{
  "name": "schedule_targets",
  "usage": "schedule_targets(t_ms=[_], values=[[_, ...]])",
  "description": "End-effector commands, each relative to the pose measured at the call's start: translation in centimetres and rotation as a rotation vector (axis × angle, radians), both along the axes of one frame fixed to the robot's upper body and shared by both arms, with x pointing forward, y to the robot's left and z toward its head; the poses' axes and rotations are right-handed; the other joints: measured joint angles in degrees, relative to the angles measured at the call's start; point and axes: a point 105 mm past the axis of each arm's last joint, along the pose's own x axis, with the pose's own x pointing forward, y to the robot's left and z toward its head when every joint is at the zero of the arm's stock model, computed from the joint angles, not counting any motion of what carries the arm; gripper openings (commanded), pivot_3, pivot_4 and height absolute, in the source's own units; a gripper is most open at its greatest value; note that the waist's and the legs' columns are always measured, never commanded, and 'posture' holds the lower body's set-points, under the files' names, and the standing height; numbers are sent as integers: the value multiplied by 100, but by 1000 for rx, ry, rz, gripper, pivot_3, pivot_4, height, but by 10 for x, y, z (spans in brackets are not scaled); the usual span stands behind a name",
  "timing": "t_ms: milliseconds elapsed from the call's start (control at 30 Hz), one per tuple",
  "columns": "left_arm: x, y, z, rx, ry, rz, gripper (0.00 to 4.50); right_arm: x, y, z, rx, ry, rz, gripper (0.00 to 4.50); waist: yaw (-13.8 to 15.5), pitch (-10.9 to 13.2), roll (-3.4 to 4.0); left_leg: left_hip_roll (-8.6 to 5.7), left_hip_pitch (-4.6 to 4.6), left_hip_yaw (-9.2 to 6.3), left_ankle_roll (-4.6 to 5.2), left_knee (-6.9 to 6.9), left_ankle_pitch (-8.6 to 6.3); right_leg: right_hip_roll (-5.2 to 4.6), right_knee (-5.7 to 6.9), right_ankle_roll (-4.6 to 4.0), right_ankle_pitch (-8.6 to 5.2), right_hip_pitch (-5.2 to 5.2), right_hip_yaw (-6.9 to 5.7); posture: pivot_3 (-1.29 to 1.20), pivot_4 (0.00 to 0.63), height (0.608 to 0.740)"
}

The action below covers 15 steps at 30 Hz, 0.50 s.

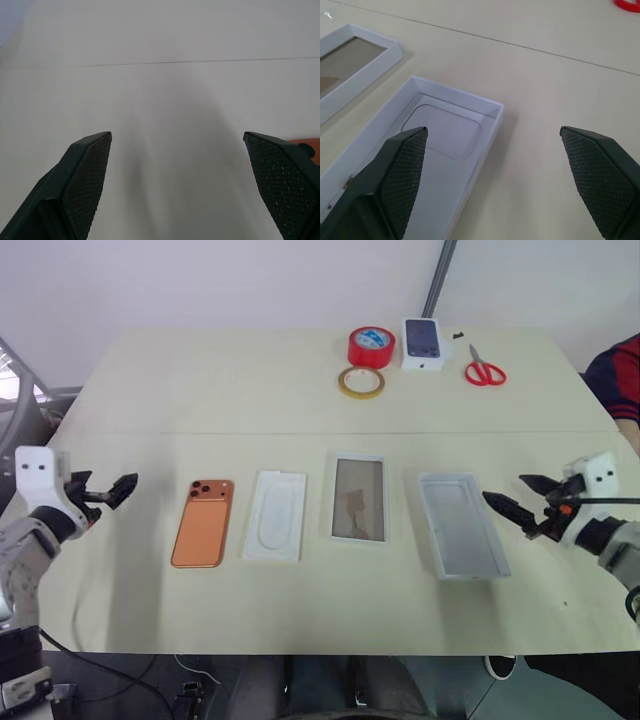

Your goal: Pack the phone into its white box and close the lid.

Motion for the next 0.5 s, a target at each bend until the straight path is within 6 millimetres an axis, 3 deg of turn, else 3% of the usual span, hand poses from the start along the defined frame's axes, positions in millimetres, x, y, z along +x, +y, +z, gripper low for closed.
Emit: schedule_targets(t_ms=[33,367,500], values=[[1,-1,16,21,-48,-3,4422,1,10,15,-2,-63,35,4425,0,0,0,0,0,0,0,0,0,0,0,0,0,0,0,0,150,740],[5,-22,15,-6,-56,-54,4422,5,37,23,-4,-86,128,4425,-1,0,0,0,0,0,0,0,0,0,0,0,0,0,0,0,150,740],[9,-57,12,-33,-45,-171,4422,3,80,28,-26,-100,290,4425,-3,0,0,0,0,0,0,2,0,0,1,0,0,0,0,0,150,740]])
